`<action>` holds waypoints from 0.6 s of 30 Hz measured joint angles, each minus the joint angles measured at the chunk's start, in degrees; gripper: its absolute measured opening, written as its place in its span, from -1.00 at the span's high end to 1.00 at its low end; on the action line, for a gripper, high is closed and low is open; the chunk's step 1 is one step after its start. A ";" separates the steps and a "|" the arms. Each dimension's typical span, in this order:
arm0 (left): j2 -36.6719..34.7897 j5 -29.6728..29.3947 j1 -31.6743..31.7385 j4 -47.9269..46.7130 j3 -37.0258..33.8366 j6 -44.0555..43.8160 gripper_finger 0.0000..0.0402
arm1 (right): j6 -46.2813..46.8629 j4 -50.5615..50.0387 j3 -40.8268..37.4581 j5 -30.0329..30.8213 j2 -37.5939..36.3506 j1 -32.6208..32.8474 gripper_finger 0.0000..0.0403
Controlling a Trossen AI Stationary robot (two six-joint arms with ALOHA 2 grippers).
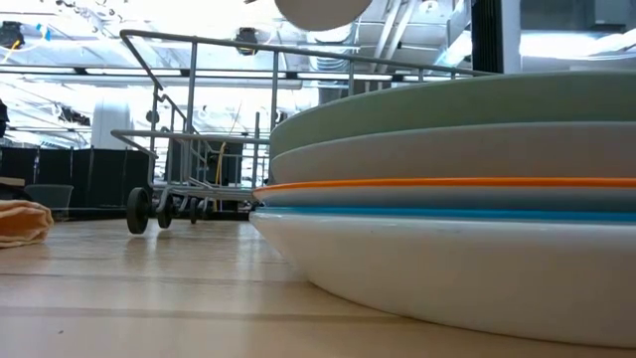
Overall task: Sort dishes
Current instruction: Put the light brown plate in the dish rack
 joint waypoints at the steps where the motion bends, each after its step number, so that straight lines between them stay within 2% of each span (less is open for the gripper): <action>1: 0.06 1.87 0.00 0.93 0.00 -0.62 1.00 | 0.14 0.23 0.81 1.87 -0.02 0.46 0.24; 5: 0.09 8.95 0.02 3.34 0.00 -2.00 1.00 | 2.02 0.53 3.28 7.98 -0.02 2.51 0.24; 10: 1.16 19.72 0.02 7.84 0.05 0.49 1.00 | 1.01 -0.16 4.61 9.30 -0.02 5.08 0.24; 15: 6.80 21.59 0.00 23.90 0.07 2.17 1.00 | -0.40 -0.12 7.03 10.30 -0.02 7.98 0.24; 18: 11.60 21.88 0.07 32.22 0.07 5.51 1.00 | -0.49 -1.19 8.43 13.38 -0.02 10.48 0.24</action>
